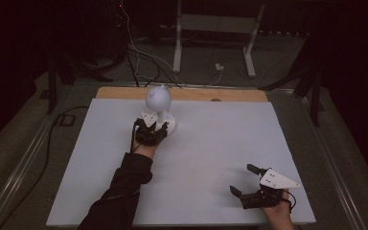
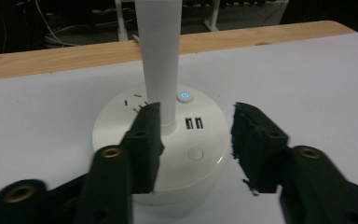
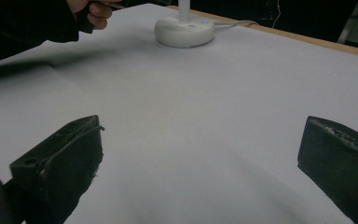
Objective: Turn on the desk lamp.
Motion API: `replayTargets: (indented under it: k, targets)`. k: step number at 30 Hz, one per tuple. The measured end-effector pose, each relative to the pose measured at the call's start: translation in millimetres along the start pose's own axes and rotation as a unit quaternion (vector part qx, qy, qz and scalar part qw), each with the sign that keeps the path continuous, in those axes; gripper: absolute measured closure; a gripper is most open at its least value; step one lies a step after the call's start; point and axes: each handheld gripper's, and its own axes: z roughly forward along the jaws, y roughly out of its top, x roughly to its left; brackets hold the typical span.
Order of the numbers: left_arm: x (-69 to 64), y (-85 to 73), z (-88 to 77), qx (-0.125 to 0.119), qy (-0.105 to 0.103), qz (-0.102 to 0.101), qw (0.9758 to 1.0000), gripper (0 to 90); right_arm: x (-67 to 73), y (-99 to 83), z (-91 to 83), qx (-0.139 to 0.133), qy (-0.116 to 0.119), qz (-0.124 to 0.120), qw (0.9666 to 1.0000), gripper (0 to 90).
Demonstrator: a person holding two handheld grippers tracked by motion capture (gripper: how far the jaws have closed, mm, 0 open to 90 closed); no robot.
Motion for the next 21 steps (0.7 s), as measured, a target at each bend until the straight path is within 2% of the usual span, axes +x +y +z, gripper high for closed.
replayTargets:
  k: [2, 3, 7, 18, 21]
  targets:
    - [0.0, 0.2, 0.5, 0.000, 0.000, -0.002, 1.0000, 60.7, 0.0, 0.1, 0.0, 0.000, 0.000, 0.000, 1.0000, 0.2]
    - [0.1, 0.3, 0.9, 0.002, 0.001, -0.001, 1.0000, 65.2, -0.1, -0.1, 0.0, 0.000, 0.001, 0.001, 1.0000, 0.2]
    - [0.5, 0.2, 3.6, 0.005, 0.003, -0.001, 1.0000, 72.7, -0.1, 0.1, 0.0, -0.001, 0.001, 0.000, 1.0000, 0.2]
    - [1.4, -2.8, 12.3, 0.019, -0.006, 0.004, 0.9998, 86.0, -0.5, -0.2, -0.2, 0.000, 0.003, 0.001, 1.0000, 0.2]
    - [1.5, -4.8, 15.6, 0.020, -0.016, 0.004, 0.9997, 86.0, -0.3, -0.5, -0.1, 0.001, 0.004, 0.002, 1.0000, 0.2]
